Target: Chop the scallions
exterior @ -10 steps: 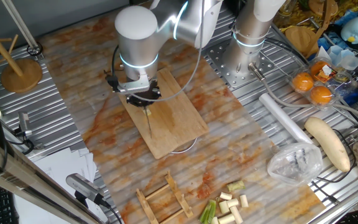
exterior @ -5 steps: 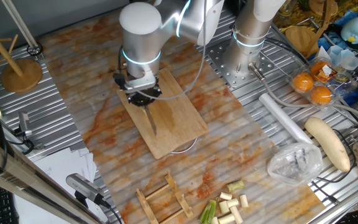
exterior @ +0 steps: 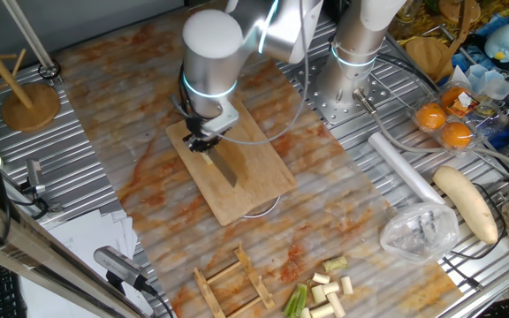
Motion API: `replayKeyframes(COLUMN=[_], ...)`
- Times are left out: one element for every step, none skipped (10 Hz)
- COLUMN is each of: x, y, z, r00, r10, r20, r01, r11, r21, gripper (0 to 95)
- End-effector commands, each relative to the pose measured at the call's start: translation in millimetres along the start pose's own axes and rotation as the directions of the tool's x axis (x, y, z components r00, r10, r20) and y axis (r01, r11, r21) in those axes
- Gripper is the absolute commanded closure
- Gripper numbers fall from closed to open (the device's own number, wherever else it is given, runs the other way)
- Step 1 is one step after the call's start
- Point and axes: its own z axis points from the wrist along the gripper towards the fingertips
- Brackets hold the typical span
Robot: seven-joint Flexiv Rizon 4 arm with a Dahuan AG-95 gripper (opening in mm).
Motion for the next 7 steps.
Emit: replayKeyframes(x=[5.8,9.1,12.6,14.8,15.2,15.4,15.5], y=[0.1,0.8,1.8,2.4,2.6,2.7,2.7], z=[6.1,8.4,10.8,12.3,12.5,12.5,12.5], r00=[1.000,1.000,0.999,0.998,0.997,0.996,0.996], r10=[0.007,0.014,0.030,0.051,0.064,0.073,0.080], r20=[-0.002,0.008,0.022,0.034,0.040,0.043,0.044], r01=[-0.007,-0.014,-0.030,-0.052,-0.064,-0.074,-0.080], r11=[1.000,1.000,0.999,0.999,0.998,0.997,0.997], r21=[0.012,0.013,0.014,0.012,0.010,0.010,0.007], gripper=[95.0,95.0,95.0,95.0,95.0,95.0,95.0])
